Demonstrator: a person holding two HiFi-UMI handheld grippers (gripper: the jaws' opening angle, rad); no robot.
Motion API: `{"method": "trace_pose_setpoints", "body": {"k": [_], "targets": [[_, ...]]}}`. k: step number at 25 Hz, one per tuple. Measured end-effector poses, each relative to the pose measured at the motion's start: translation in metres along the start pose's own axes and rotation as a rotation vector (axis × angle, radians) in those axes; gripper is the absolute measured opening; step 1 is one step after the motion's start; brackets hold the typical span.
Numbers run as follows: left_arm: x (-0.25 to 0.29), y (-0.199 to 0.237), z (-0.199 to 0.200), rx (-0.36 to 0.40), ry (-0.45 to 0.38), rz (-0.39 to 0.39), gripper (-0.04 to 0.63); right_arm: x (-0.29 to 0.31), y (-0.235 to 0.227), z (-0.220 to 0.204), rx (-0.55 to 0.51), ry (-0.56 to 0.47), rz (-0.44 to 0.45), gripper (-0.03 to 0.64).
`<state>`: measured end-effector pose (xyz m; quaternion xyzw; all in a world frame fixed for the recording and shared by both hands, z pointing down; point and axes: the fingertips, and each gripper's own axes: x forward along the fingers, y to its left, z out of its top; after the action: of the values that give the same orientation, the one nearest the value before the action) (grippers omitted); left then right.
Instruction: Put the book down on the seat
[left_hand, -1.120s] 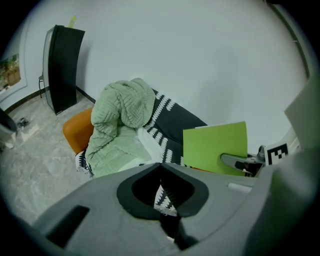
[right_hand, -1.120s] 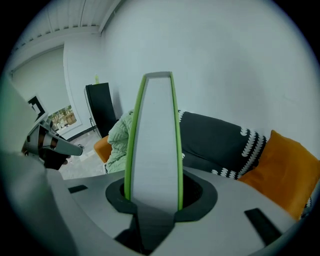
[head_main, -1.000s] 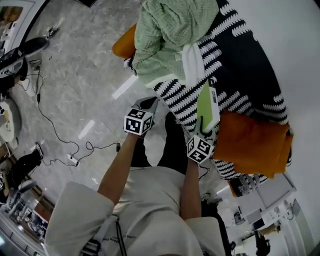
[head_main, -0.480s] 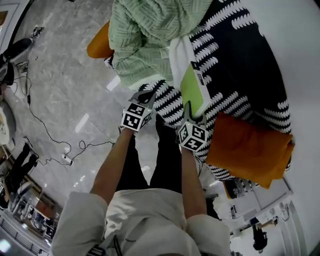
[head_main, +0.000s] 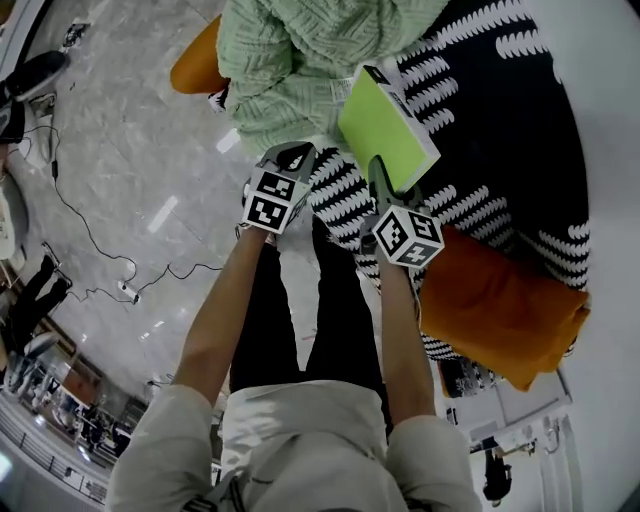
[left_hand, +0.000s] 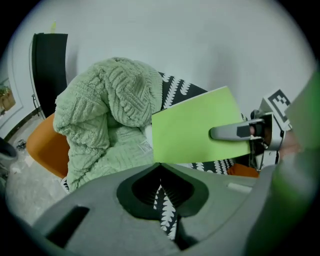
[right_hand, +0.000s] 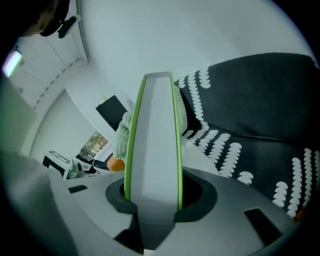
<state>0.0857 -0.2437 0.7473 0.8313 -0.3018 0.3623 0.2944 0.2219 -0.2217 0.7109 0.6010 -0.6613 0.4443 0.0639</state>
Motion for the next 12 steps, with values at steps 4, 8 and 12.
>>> {"method": "trace_pose_setpoints", "body": {"k": [4, 8, 12], "targets": [[-0.008, 0.017, 0.014, -0.049, -0.06, 0.036, 0.008, 0.017, 0.002, -0.015, 0.388, -0.043, 0.16, 0.135], [-0.005, 0.023, 0.011, -0.092, -0.068, 0.054, 0.009, 0.032, -0.02, -0.033, 0.703, -0.136, 0.287, 0.135], [0.011, 0.012, -0.01, -0.085, -0.007, 0.052, 0.008, 0.042, -0.05, -0.077, 0.744, -0.039, 0.15, 0.135]]}}
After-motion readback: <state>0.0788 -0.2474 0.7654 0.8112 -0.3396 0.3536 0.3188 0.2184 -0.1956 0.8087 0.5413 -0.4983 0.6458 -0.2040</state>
